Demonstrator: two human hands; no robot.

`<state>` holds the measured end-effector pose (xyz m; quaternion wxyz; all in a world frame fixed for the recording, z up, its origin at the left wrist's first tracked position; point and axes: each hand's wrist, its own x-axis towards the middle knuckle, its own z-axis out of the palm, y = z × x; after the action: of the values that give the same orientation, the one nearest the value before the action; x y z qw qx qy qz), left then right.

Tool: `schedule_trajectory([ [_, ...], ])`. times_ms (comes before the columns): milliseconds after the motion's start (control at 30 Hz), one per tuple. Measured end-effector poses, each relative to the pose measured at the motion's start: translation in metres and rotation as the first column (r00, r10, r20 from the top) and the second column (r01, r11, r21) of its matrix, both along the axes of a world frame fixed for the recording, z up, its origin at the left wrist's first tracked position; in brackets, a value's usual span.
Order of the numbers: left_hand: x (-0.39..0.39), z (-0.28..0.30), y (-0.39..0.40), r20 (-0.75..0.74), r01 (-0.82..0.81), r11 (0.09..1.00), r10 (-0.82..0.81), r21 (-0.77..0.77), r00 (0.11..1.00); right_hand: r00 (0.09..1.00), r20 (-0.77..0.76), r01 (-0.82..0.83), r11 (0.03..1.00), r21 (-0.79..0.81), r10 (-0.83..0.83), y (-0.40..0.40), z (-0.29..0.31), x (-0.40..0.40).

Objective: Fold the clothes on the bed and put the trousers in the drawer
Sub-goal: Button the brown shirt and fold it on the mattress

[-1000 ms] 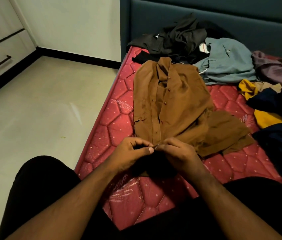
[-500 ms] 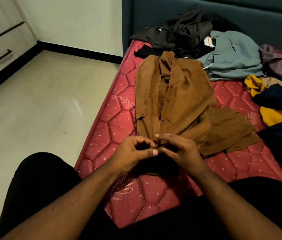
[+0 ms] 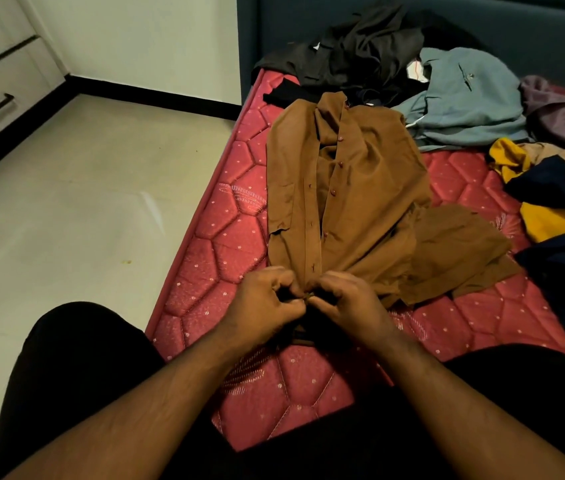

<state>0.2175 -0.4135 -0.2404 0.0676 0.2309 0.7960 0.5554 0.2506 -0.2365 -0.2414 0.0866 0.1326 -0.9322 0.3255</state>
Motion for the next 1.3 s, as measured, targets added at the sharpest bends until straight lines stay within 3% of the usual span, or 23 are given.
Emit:
schedule_trajectory([
  [133, 0.003, 0.000, 0.003, -0.234, -0.143, 0.972, 0.098, -0.185, 0.967, 0.994, 0.041, 0.102, 0.994, -0.041, -0.100, -0.005, -0.001, -0.001],
  [267, 0.010, -0.001, 0.010, -0.417, -0.255, 0.909, 0.103, -0.328, 0.903, 0.992, 0.092, 0.089, 0.995, -0.053, -0.084, -0.005, -0.004, 0.001],
  [333, 0.008, -0.001, 0.010, -0.384, -0.250, 0.871, 0.077, -0.424, 0.920, 0.990, 0.126, 0.064, 0.997, -0.053, -0.057, -0.004, -0.008, 0.007],
  [467, -0.001, 0.009, -0.005, -0.235, -0.097, 0.743, -0.084, -0.662, 0.968, 0.982, 0.155, 0.141, 0.964, -0.227, -0.108, 0.001, 0.001, 0.011],
  [533, 0.004, 0.015, -0.009, -0.212, -0.031, 0.690, -0.179, -0.723, 0.961, 0.966, 0.222, 0.151, 0.986, -0.076, -0.131, 0.008, 0.006, 0.008],
  [633, 0.018, 0.014, -0.006, -0.228, 0.007, 0.597, -0.317, -0.802, 0.921, 0.901, 0.388, 0.038, 0.927, 0.373, -0.193, 0.008, 0.005, 0.008],
  [833, 0.025, 0.000, -0.009, -0.223, 0.001, 0.522, -0.367, -0.853, 0.903, 0.801, 0.495, 0.059, 0.868, 0.494, -0.336, -0.002, -0.001, 0.013],
  [933, 0.027, 0.000, -0.013, -0.214, 0.022, 0.571, -0.343, -0.821, 0.915, 0.793, 0.501, 0.094, 0.883, 0.461, -0.346, 0.002, -0.001, 0.012],
  [1100, 0.032, 0.006, -0.011, -0.121, 0.055, 0.726, -0.188, -0.686, 0.975, 0.886, 0.311, 0.198, 0.888, 0.415, -0.343, -0.003, 0.010, 0.015],
  [1200, 0.021, 0.010, -0.012, 0.097, 0.042, 0.843, 0.012, -0.536, 0.995, 0.939, 0.190, 0.198, 0.904, 0.380, -0.286, -0.008, 0.015, 0.017],
  [1300, 0.008, 0.014, -0.016, 0.223, 0.136, 0.853, -0.023, -0.503, 0.974, 0.959, 0.129, 0.175, 0.884, 0.433, -0.252, -0.007, 0.013, 0.014],
])
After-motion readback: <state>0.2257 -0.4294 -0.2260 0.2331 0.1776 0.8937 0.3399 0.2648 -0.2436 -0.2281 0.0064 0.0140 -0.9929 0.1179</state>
